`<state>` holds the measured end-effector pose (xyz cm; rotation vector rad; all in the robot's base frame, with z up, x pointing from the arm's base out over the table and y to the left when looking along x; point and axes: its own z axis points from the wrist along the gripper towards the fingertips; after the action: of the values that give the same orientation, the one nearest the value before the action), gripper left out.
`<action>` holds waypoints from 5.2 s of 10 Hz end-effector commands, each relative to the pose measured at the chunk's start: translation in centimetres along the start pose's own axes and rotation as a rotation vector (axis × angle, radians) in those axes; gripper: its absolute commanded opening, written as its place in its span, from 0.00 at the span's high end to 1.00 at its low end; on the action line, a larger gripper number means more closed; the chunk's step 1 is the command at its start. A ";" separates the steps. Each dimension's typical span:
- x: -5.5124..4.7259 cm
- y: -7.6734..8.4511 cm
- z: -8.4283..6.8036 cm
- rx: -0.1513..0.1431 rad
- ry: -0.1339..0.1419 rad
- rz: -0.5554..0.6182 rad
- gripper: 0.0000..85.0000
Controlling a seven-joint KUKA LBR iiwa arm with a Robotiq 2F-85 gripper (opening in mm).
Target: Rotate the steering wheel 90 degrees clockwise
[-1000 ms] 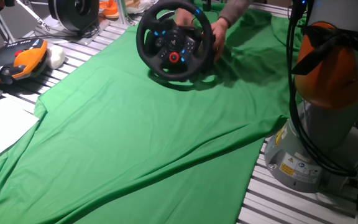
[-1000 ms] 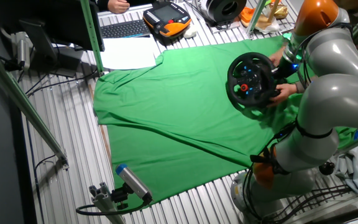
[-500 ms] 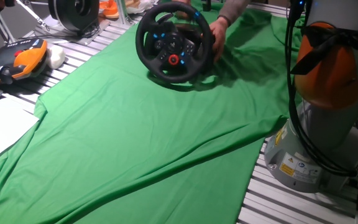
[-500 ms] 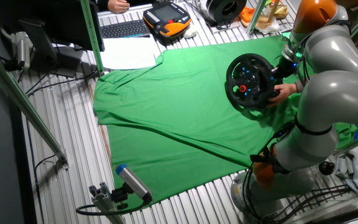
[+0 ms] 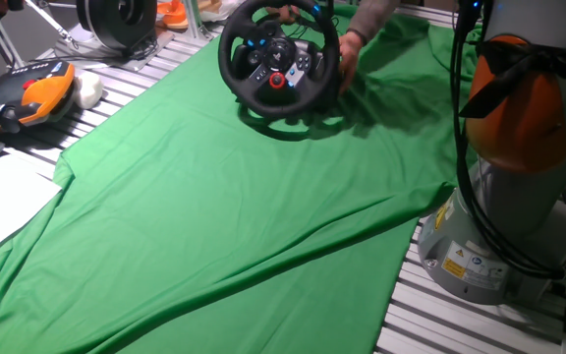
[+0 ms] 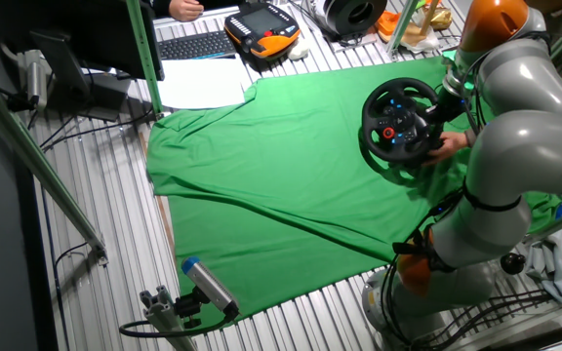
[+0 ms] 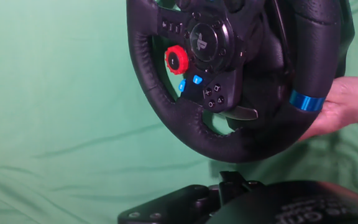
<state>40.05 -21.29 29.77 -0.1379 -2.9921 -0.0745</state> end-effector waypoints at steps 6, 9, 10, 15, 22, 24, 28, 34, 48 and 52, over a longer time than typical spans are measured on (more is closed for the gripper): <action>0.0 0.0 0.0 -0.004 -0.002 0.007 1.00; 0.3 0.1 -0.2 0.001 0.004 0.004 1.00; 0.3 0.1 -0.2 0.009 -0.006 0.003 1.00; 0.3 0.1 -0.2 0.007 -0.007 0.007 1.00; 0.3 0.1 -0.2 0.004 -0.004 0.016 1.00; 0.3 0.1 -0.2 -0.001 0.004 0.024 1.00; 0.3 0.1 -0.2 0.005 0.000 0.037 1.00; 0.3 0.1 -0.2 0.031 -0.048 0.064 1.00; -5.4 0.3 -1.0 0.003 -0.012 0.085 0.80; -9.6 -0.7 -0.1 0.010 -0.019 0.081 0.80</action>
<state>48.25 -22.79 28.40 -0.2592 -3.0002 -0.0490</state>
